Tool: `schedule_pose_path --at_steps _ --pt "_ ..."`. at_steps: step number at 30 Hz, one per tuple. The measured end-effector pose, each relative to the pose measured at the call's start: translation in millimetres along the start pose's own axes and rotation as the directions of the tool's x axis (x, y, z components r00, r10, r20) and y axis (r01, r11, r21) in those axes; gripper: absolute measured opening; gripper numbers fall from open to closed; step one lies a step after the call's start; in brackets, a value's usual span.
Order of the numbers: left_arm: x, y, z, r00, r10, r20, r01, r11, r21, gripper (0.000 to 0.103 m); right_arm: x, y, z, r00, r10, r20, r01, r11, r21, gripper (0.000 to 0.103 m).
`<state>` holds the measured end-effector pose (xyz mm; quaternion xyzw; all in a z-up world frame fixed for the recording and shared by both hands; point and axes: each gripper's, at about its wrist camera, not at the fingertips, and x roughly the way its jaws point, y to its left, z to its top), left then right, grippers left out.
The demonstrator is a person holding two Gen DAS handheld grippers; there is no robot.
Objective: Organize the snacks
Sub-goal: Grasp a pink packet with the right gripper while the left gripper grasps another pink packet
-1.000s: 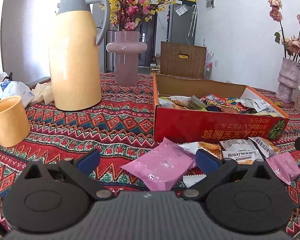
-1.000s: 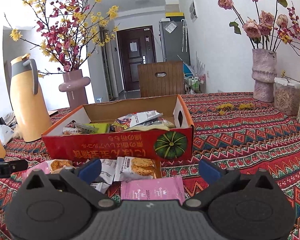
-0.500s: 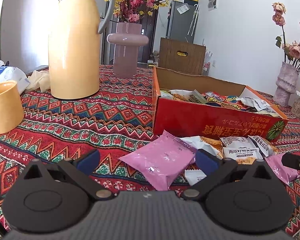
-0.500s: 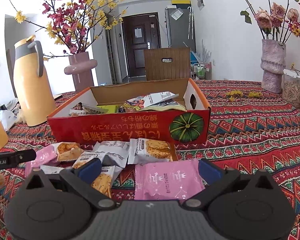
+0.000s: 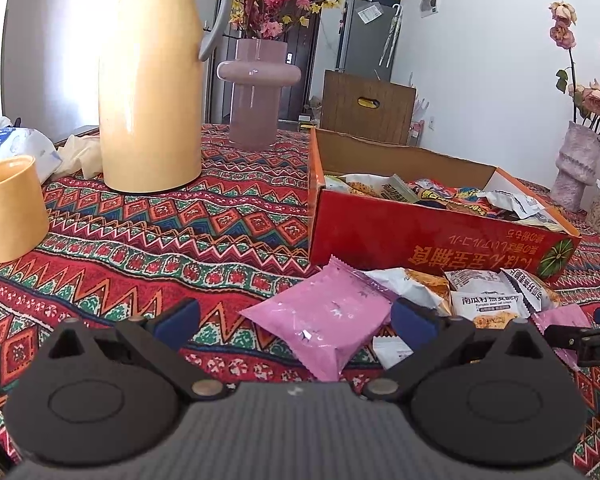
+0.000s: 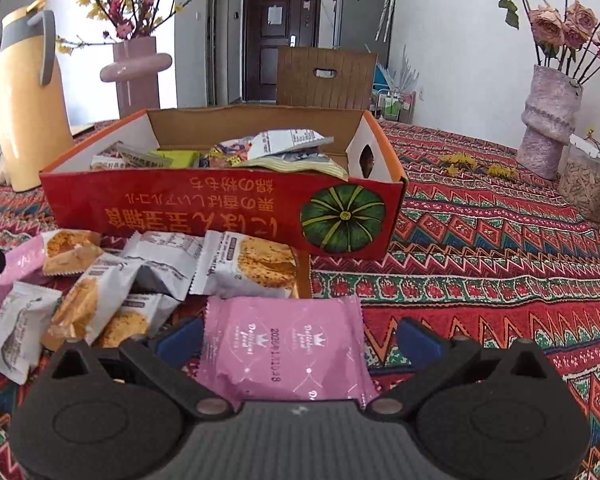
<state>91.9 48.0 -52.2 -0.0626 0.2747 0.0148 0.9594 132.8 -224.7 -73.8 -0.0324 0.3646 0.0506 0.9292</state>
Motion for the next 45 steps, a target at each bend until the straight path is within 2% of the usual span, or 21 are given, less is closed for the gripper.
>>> schedule_pose_path --at_steps 4,15,20,23,33,38,45 --pt "1 0 0 1.000 0.008 -0.004 -0.008 1.000 0.000 0.103 10 -5 0 0.999 0.037 -0.029 -0.036 0.999 0.032 0.103" --pt "3 0 -1 1.000 0.017 -0.012 -0.017 1.000 0.002 0.103 7 -6 -4 0.999 0.040 -0.002 -0.040 0.998 0.045 0.102" --pt "4 -1 -2 1.000 0.020 -0.016 -0.019 1.000 0.009 0.103 -2 -6 -10 0.997 0.053 0.049 -0.055 0.998 0.043 0.074" --pt "4 -1 -2 1.000 0.023 -0.020 -0.023 1.000 0.010 0.103 -7 -6 -13 0.994 0.075 0.076 -0.078 0.996 0.044 0.066" --pt "9 -9 3 0.998 0.034 -0.061 -0.030 0.997 0.067 0.103 -20 -29 -18 0.979 0.076 0.190 -0.111 0.976 0.185 0.064" --pt "13 -15 12 0.996 0.054 -0.070 -0.045 0.991 0.127 0.103 -22 -31 -19 0.973 0.094 0.210 -0.135 0.972 0.192 0.064" --pt "29 -28 26 0.990 0.063 -0.124 -0.036 0.978 0.207 0.103 -24 -34 -21 0.967 0.102 0.232 -0.152 0.967 0.207 0.064"
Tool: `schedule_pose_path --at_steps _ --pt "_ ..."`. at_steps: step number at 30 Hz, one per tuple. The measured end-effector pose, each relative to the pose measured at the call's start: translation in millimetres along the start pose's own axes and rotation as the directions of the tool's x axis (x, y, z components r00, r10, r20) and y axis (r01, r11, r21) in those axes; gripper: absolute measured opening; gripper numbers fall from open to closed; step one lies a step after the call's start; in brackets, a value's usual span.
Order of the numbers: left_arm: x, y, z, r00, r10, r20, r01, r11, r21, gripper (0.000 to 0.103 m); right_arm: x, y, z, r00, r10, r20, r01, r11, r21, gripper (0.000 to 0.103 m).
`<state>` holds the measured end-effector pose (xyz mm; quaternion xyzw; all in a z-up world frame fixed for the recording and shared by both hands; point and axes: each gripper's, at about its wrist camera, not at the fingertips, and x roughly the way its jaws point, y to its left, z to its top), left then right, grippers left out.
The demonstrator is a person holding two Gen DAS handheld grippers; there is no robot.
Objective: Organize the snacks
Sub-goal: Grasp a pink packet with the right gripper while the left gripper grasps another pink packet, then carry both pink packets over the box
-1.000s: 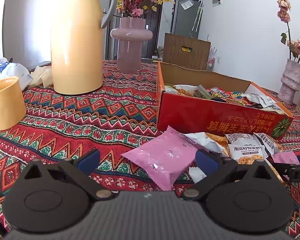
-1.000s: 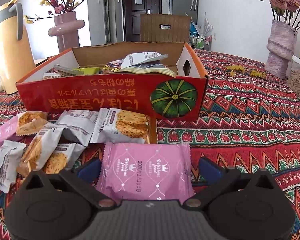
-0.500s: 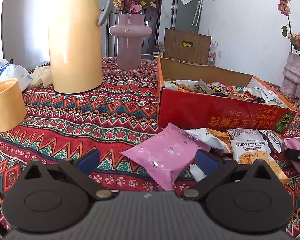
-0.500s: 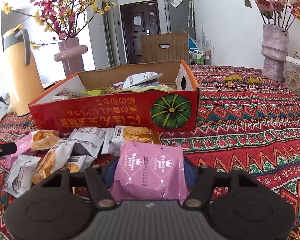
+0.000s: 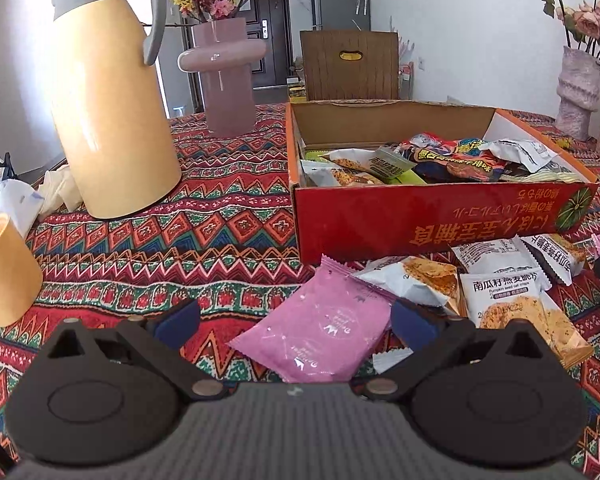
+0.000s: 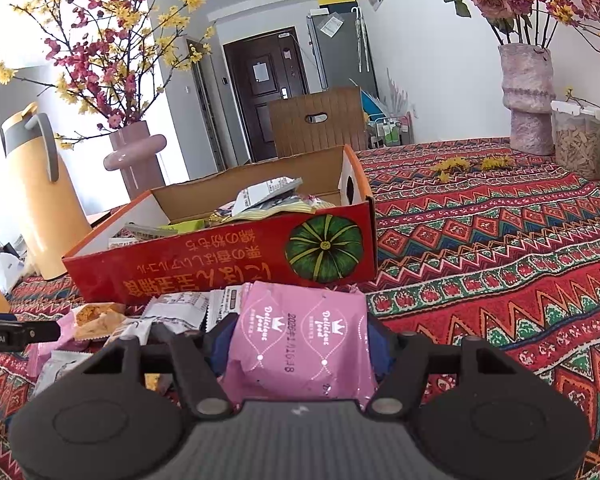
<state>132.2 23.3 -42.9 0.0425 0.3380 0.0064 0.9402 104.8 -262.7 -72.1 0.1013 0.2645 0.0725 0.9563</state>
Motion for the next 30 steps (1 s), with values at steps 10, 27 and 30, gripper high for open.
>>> schedule_pose_path --at_steps 10,27,30 --pt "25 -8 -1 0.995 -0.018 -0.099 0.025 0.997 0.072 0.103 0 -1 0 1.000 0.016 0.002 -0.016 1.000 0.008 0.064" --pt "31 5 2 0.986 -0.136 -0.096 0.134 0.991 -0.024 0.063 4 0 1 1.000 0.007 -0.018 -0.006 1.000 0.009 0.064" --pt "25 1 -3 0.987 -0.138 -0.087 0.137 0.990 -0.019 0.063 4 0 1 1.000 0.007 -0.019 -0.007 1.000 0.008 0.064"
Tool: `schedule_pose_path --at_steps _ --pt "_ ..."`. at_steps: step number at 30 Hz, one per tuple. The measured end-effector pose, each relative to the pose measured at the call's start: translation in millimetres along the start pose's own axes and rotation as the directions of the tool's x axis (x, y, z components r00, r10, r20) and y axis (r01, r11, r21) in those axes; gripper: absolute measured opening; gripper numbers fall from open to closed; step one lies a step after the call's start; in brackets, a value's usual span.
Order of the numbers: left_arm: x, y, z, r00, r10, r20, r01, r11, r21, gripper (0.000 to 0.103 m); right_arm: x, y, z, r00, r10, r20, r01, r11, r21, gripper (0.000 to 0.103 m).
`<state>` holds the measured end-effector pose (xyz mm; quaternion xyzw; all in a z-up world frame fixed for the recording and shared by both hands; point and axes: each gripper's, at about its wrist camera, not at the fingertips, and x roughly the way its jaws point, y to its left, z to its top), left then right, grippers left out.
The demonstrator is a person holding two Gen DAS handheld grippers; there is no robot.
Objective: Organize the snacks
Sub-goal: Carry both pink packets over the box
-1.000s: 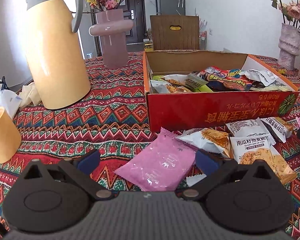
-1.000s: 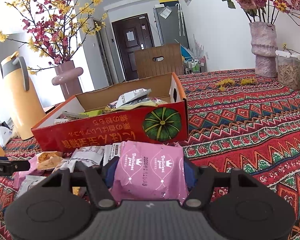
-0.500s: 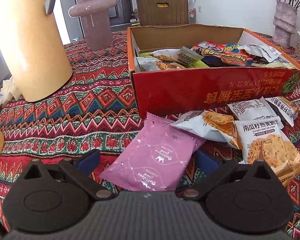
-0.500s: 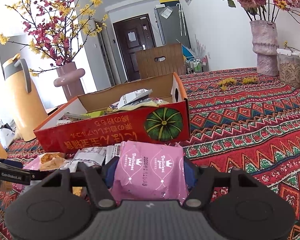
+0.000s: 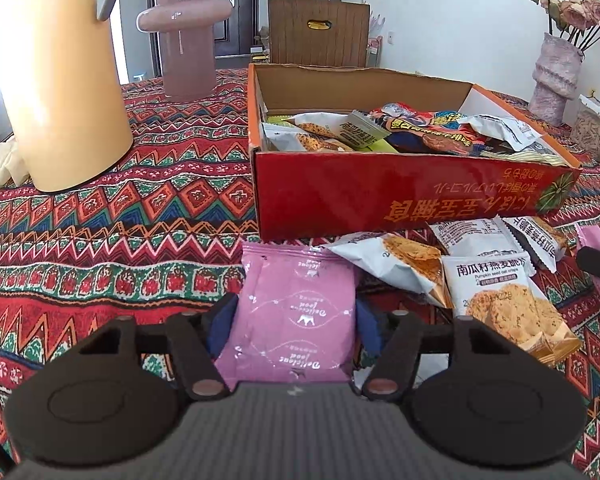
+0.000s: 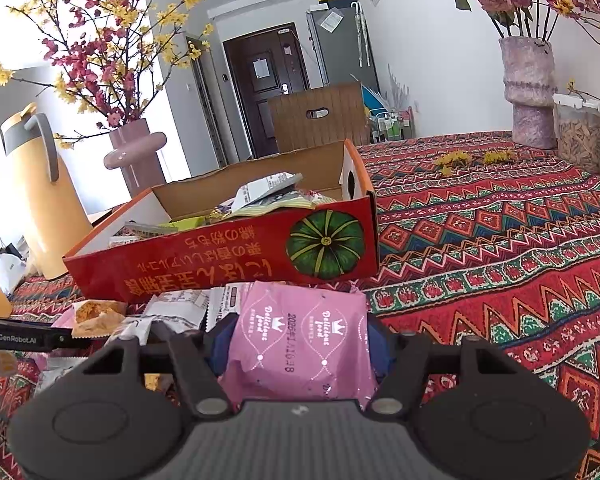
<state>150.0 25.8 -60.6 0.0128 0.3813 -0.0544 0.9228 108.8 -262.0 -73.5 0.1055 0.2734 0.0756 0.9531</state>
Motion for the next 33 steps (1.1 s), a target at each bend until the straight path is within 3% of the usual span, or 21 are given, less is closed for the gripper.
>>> schedule_pose_path --at_steps 19,33 --pt "-33 6 -7 0.992 0.078 0.099 -0.074 0.997 -0.037 0.063 2 0 -1 1.000 -0.004 -0.002 0.004 1.000 -0.005 0.064" --pt "-65 13 1 0.978 0.079 0.192 -0.059 0.992 -0.109 0.063 -7 8 -2 0.999 -0.031 0.032 0.032 0.998 -0.048 0.064"
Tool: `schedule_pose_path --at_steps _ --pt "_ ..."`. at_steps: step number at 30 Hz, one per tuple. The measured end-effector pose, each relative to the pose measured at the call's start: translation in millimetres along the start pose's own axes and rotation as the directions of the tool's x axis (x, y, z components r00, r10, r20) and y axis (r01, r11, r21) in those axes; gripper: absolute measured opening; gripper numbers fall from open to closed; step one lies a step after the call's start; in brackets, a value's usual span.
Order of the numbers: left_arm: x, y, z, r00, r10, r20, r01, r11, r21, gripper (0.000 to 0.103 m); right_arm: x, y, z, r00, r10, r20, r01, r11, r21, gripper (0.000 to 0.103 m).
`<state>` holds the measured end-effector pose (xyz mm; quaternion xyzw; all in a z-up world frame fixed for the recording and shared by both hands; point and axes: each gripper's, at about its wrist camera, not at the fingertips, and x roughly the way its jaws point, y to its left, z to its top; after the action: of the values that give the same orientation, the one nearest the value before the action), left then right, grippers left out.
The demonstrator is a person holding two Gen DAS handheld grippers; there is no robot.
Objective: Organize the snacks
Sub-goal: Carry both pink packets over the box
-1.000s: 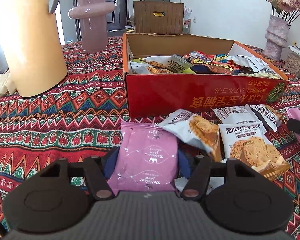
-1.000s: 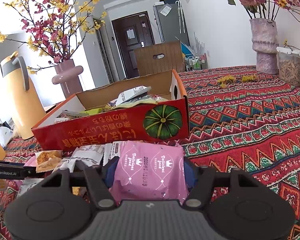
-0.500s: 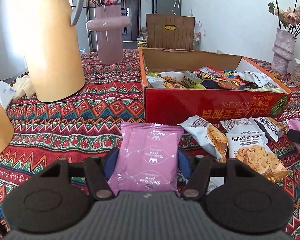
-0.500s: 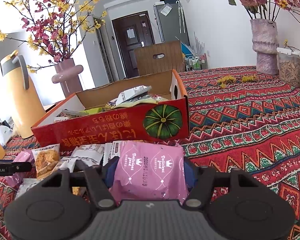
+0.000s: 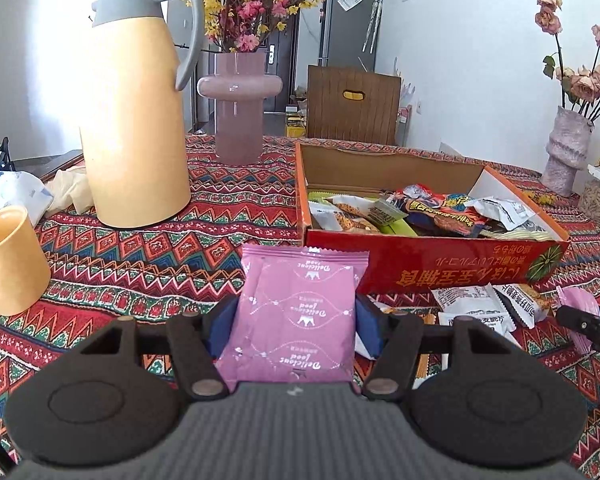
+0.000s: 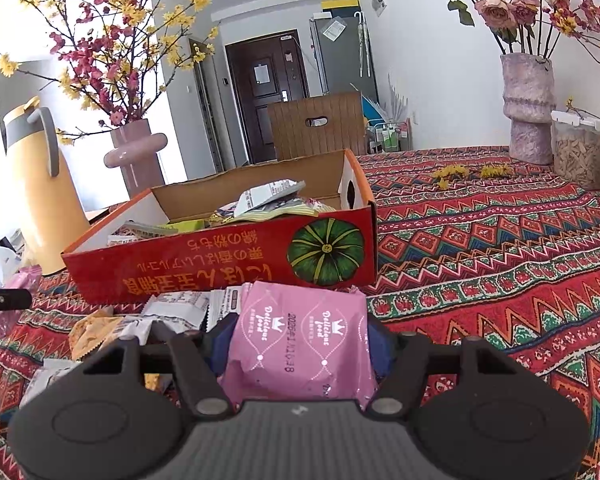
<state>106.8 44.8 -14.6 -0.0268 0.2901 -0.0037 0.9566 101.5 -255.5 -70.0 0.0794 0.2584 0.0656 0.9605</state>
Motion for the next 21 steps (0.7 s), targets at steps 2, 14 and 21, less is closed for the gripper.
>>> schedule_pose_path --at_steps 2,14,21 --pt "-3 -1 3 1.000 -0.002 0.013 0.002 1.000 0.000 0.063 0 3 0 1.000 -0.003 -0.003 0.003 1.000 -0.015 0.064" --pt "-10 -20 18 0.997 -0.041 0.068 0.041 0.999 0.008 0.063 -12 22 15 0.999 0.033 0.043 -0.030 0.997 -0.071 0.064" --pt "-11 -34 35 0.992 -0.062 0.109 0.059 0.998 0.028 0.063 -12 29 37 0.994 0.043 0.096 -0.033 0.994 -0.101 0.064"
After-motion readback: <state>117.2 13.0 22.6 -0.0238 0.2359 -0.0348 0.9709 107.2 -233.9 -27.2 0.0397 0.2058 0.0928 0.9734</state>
